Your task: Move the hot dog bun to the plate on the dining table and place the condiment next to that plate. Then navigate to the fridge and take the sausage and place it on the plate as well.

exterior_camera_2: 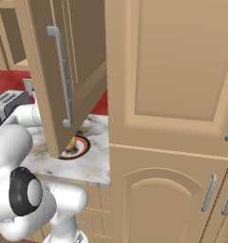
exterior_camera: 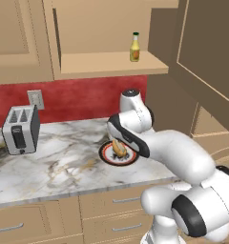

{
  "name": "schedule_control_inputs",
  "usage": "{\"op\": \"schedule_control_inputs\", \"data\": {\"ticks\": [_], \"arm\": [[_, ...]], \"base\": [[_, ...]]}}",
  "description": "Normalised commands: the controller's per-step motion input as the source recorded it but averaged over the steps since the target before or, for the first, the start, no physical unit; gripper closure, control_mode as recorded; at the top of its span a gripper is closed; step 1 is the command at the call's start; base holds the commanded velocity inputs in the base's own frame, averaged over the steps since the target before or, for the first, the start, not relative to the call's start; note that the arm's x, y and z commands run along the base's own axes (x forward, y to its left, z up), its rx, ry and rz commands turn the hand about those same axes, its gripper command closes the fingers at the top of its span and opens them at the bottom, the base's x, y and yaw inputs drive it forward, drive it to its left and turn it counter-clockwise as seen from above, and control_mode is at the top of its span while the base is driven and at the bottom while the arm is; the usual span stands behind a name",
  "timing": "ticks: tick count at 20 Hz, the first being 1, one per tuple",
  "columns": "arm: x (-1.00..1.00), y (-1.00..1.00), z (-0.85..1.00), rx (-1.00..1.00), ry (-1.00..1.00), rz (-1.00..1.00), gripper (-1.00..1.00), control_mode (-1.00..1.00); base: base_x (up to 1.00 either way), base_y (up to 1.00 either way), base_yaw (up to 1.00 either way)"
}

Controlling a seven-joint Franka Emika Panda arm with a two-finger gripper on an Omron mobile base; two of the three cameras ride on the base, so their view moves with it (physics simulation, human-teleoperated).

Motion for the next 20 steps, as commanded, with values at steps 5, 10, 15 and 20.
{"op": "schedule_control_inputs", "data": {"ticks": [5,10,15,20], "arm": [[0.18,0.06,-0.33,0.0,0.0,0.0,-1.0,-1.0],[0.08,0.05,-0.36,0.0,0.0,0.0,-1.0,-1.0],[0.09,0.0,-0.17,0.0,0.0,0.0,-1.0,-1.0],[0.09,0.0,-0.12,0.0,0.02,-0.01,-1.0,-1.0]], "base": [[0.0,0.0,0.0],[0.0,0.0,0.0],[0.0,0.0,0.0],[0.0,0.0,0.0]]}}
